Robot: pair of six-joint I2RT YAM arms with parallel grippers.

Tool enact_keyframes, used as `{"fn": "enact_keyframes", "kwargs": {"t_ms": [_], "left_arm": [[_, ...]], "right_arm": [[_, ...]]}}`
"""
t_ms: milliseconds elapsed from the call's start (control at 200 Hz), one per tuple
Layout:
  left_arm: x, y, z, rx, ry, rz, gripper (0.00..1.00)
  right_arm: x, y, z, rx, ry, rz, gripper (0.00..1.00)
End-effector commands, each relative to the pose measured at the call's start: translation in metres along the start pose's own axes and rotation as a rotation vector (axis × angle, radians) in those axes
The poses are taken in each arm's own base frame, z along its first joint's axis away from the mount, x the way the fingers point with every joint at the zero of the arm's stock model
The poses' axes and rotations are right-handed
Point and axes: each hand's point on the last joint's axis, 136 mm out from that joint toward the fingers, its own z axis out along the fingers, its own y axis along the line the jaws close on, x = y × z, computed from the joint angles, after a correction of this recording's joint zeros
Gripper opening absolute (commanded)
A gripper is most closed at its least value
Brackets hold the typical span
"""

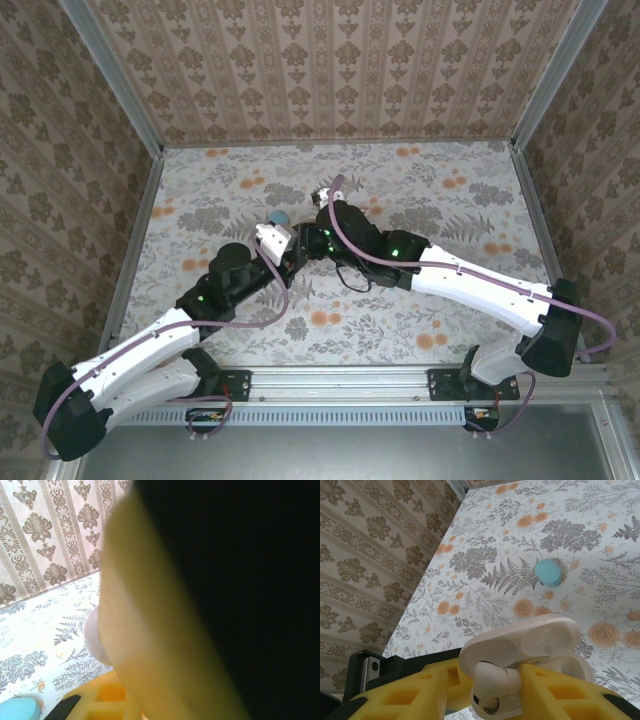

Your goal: Insert wireless bluetooth earbuds into charging case

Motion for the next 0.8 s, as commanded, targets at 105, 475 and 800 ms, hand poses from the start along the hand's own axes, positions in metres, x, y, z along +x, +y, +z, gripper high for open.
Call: {"fn": "enact_keyframes", "kwargs": {"t_ms": [105,475,800], "left_arm": [[-0.043,-0.006,-0.009,0.024,-0.152,0.004,0.00],[-0.042,-0.007,-0.009,0.027,-0.150,0.004,0.00],[-0.040,-0.006,-0.008,0.025,-0.140,0.003,0.00]], "right_arm": [[0.009,-0.004,-0.002,0.042,0.045,-0.019,0.45],[-0.006,-0.004,-0.013,0.066,0.014,-0.057,0.50],[-0.027,-0.002,-0.032,0.052,-0.028,-0.072,0.52]]}}
